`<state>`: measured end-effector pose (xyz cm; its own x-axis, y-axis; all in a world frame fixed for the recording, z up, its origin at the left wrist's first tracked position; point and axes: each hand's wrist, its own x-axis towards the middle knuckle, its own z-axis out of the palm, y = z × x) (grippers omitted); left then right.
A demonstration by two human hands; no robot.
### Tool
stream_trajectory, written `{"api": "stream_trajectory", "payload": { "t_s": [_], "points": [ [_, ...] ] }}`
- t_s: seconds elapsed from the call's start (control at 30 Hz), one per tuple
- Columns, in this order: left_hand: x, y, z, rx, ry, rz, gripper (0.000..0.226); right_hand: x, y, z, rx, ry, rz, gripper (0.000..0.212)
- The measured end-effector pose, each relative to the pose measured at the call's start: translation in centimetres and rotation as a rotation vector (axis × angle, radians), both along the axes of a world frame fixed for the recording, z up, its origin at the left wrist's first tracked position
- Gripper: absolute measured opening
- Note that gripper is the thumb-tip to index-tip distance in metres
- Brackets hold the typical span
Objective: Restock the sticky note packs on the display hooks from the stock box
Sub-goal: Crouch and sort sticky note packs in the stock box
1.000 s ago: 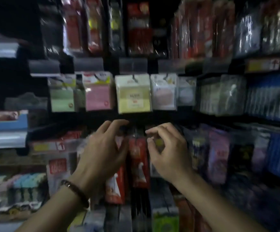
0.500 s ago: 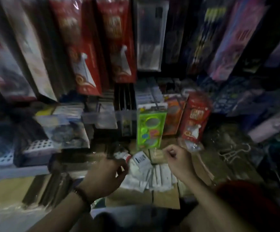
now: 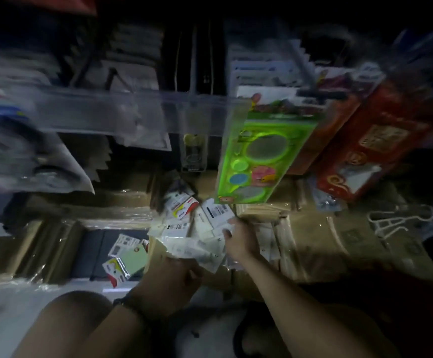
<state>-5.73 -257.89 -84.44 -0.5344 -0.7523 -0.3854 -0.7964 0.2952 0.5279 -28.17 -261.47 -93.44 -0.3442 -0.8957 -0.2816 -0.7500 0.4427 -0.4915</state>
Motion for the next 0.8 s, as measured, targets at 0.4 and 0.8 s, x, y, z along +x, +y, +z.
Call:
{"api": "stream_trajectory", "payload": {
  "t_s": [0.4, 0.8],
  "points": [
    [-0.4, -1.9, -1.9, -0.093, -0.100, 0.026, 0.032, 1.3, -6.6, -3.8, 0.188, 0.197, -0.073, 0.052],
    [0.8, -2.7, -2.4, 0.093, 0.005, 0.137, 0.023, 1.6, -7.2, -1.1, 0.210, -0.288, -0.352, 0.055]
  ]
}}
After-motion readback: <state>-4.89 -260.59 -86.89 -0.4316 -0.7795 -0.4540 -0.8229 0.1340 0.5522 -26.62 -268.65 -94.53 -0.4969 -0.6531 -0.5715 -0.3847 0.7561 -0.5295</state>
